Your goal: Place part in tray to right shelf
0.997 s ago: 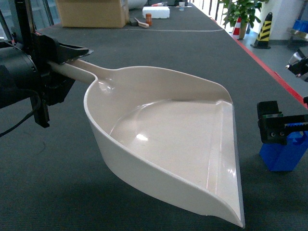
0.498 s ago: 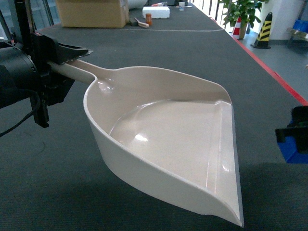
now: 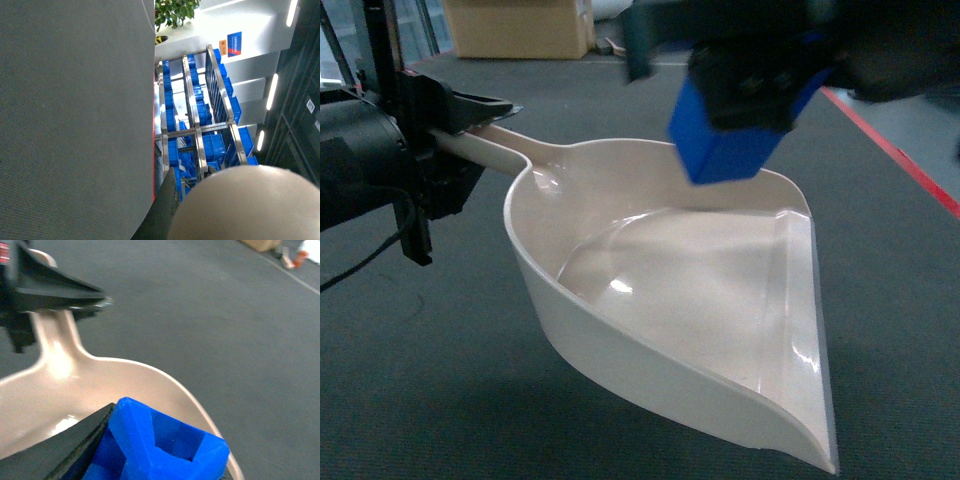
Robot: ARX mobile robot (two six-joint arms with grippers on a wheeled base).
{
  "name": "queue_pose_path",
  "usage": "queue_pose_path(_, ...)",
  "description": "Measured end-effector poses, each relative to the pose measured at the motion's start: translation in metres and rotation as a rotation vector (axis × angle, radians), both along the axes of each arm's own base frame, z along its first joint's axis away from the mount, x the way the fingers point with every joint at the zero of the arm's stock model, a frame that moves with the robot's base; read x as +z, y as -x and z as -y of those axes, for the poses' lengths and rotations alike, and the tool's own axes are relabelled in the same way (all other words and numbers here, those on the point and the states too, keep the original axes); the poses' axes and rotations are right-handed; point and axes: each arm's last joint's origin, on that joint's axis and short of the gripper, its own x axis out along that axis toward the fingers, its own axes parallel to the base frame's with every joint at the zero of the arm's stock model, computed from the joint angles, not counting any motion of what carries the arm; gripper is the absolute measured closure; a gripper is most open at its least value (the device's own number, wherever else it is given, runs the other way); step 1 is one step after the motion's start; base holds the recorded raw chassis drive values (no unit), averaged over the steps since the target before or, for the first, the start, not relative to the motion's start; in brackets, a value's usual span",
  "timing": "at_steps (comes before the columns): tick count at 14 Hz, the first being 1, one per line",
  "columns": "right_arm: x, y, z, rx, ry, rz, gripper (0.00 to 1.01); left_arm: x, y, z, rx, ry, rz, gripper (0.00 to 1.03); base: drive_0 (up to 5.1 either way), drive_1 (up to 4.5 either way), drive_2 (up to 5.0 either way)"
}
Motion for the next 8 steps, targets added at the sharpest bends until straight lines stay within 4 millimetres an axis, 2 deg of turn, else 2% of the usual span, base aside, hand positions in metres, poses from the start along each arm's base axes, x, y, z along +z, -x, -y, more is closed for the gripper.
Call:
queue_pose_path(2,-0.016,-0.012,-0.026,0.078,-0.013,-0.043,0.51,0.0,0.0,0.0,0.0,0.0,-0.001,0.91,0.0,0.0,0.0)
queue_pose_path(4,-0.028,-0.02,-0.031,0.075,-0.032,-0.029,0.25,0.0,0.0,0.0,0.002,-0.006,-0.001,0.91,0.0,0.0,0.0)
queue_pose_path(5,-0.011,-0.014,-0.02,0.061,-0.086,0.049,0.02,0.0,0.0,0.0,0.0,-0.006,0.002,0.91,0.0,0.0,0.0)
queue_pose_path(6,0.004,-0.006,0.001,0.019,-0.11,0.109,0.03,0.0,0.0,0.0,0.0,-0.006,0.0,0.91,0.0,0.0,0.0)
queue_pose_path(8,0.009,0.003,0.025,-0.04,-0.11,0.126,0.03,0.0,0.0,0.0,0.0,-0.006,0.0,0.91,0.0,0.0,0.0)
